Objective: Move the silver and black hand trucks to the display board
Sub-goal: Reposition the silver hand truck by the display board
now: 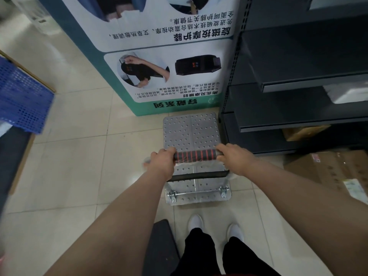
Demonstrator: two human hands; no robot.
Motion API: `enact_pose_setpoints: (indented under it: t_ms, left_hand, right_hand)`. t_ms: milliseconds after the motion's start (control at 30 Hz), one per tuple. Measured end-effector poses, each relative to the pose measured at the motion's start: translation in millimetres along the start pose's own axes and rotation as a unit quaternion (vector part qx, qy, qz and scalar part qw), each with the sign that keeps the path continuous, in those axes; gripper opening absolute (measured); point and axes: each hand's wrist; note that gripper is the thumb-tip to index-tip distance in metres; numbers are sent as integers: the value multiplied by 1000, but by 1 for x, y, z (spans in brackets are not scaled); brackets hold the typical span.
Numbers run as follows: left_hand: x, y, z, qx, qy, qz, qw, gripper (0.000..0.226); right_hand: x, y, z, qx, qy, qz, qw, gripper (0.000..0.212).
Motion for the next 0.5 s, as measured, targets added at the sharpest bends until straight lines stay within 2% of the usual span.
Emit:
enact_pose_setpoints:
  t_ms: [167,500]
  left_hand:
    - [4,-13,15,-11,14,4,1000,27]
    - [22,-26,40,-1,18,-20,1000,29]
  right_hand:
    - [1,-17,11,-10,16,3,1000,15]
    - [12,-37,22,6,44,15,999,19]
Point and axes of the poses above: each hand's wrist, its own z-axis towards the middle knuckle, its own y-axis out of the palm, x = y × z, and after that the axes turned 8 degrees about -x, right-handed
